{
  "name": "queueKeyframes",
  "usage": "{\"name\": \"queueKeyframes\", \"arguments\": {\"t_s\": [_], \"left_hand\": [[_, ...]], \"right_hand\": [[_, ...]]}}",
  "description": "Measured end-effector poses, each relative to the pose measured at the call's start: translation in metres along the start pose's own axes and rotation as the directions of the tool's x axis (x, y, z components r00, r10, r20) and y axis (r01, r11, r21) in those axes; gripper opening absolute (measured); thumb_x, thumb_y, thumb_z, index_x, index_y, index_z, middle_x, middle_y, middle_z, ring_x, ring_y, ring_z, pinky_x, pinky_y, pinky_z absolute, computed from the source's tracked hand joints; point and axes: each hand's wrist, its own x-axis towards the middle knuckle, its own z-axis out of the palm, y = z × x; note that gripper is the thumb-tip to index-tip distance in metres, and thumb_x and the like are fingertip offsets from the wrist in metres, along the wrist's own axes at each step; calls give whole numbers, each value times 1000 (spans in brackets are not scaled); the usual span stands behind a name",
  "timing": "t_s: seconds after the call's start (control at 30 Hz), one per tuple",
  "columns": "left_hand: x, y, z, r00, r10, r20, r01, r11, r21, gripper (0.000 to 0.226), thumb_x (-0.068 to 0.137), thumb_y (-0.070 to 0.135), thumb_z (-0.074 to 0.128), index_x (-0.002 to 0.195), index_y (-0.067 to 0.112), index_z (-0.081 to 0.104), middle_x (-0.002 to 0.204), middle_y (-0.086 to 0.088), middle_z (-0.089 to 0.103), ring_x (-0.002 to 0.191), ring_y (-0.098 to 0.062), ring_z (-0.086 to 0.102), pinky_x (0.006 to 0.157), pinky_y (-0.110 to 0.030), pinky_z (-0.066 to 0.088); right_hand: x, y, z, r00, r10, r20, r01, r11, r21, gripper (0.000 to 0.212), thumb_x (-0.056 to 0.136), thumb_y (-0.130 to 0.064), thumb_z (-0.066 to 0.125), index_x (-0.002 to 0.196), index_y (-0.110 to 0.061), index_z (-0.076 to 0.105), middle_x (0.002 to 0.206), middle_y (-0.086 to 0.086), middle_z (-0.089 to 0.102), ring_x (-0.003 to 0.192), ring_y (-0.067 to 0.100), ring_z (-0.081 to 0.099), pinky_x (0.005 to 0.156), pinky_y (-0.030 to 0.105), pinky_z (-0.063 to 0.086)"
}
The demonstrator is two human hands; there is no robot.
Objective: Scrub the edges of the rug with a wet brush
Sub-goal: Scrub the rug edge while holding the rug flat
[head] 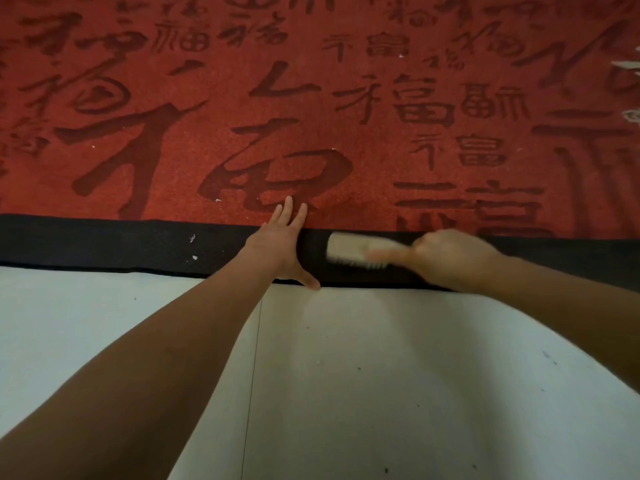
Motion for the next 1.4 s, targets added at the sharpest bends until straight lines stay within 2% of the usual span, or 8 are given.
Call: {"name": "queueKeyframes", "arguments": {"t_s": [0.27,0.43,0.6,0.77,0.93,1.07,1.23,1.4], "left_hand": [[2,0,0,1000,-3,15,3,1000,3,150,56,60,87,152,25,-22,158,-2,-32,148,-21,-20,123,-44,9],[4,4,-3,1000,-22,21,21,1000,7,150,56,56,88,153,23,-22,158,-5,-32,148,-24,-19,122,-48,10],[2,3,-3,1000,-22,17,22,1000,1,150,55,57,88,153,24,-21,158,-3,-31,149,-23,-19,122,-47,12],[2,7,-4,1000,-23,20,22,1000,4,148,57,54,88,153,23,-21,158,-4,-30,149,-24,-18,122,-46,10],[-1,0,2,1000,-10,17,10,1000,-15,147,57,58,86,153,24,-19,159,-2,-30,149,-21,-19,123,-45,10],[-7,-2,7,999,24,-27,-26,998,-62,136,66,56,83,155,22,-14,160,-1,-26,149,-19,-16,122,-41,12],[-23,-30,-5,987,161,14,-159,984,-79,106,77,46,79,157,24,12,164,4,2,150,-16,8,120,-38,23],[-54,-69,-5,927,-19,-376,-85,963,-257,59,97,20,54,152,23,33,147,-4,47,135,-24,43,109,-34,36]], "right_hand": [[-1,-34,12,993,-118,-4,118,988,95,78,98,-12,35,144,-58,-7,91,5,57,79,24,61,64,33,41],[9,-17,-3,974,219,-49,-212,970,119,70,98,-12,38,149,-50,7,89,9,56,76,29,61,63,36,43],[-1,-32,20,996,-88,-29,91,990,109,78,95,-13,37,145,-56,-3,91,8,58,86,30,64,68,34,41],[11,-20,-2,964,254,-77,-236,953,190,71,96,-10,41,149,-48,13,92,12,62,82,32,64,67,37,48],[0,-44,11,995,-101,-20,103,987,124,74,96,-13,36,147,-54,1,86,8,56,82,29,63,63,34,39],[4,-4,-9,960,270,-76,-258,956,137,63,97,-12,40,149,-44,21,94,14,64,82,32,65,66,39,48],[24,-61,-10,974,-222,-33,224,960,165,71,99,-13,36,146,-56,4,73,2,49,65,26,57,60,36,45],[80,-46,-36,901,330,-282,-247,924,291,67,96,-6,38,150,-42,21,92,18,64,77,36,64,62,39,43]]}}
